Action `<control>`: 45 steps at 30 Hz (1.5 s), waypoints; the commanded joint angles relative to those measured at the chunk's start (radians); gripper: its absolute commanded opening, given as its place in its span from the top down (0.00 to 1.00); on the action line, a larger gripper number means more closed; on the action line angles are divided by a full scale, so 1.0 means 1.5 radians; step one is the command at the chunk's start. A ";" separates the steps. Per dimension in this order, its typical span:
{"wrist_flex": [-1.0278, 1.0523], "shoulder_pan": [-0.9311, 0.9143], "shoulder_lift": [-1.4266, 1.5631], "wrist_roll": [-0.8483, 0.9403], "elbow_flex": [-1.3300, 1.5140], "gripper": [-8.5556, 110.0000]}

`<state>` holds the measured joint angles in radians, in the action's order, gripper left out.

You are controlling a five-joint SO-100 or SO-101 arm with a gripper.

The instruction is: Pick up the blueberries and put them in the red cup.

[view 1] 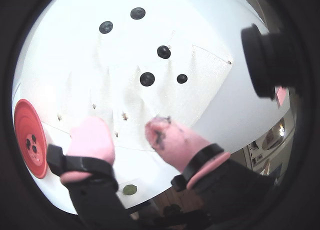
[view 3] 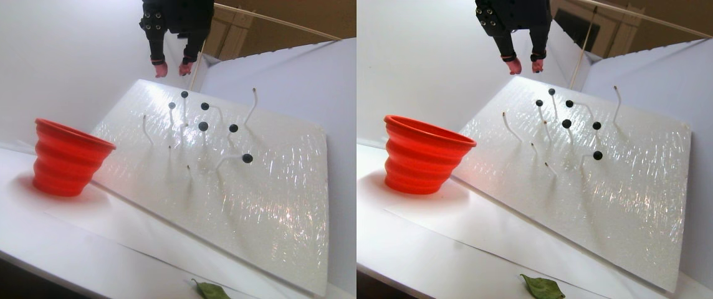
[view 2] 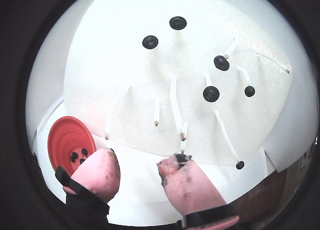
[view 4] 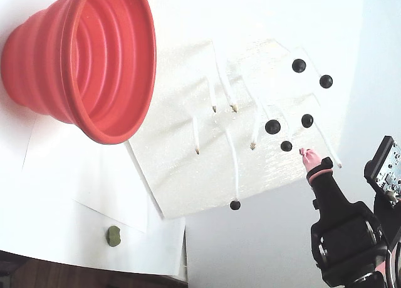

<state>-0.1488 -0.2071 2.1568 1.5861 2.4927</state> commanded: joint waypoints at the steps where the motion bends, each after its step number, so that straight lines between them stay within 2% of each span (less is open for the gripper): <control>1: 0.000 -0.034 0.041 0.002 -0.032 0.80; 45: -0.085 -0.102 -0.215 0.019 -0.243 0.79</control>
<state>-0.2485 -0.3037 1.8392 1.6061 2.2596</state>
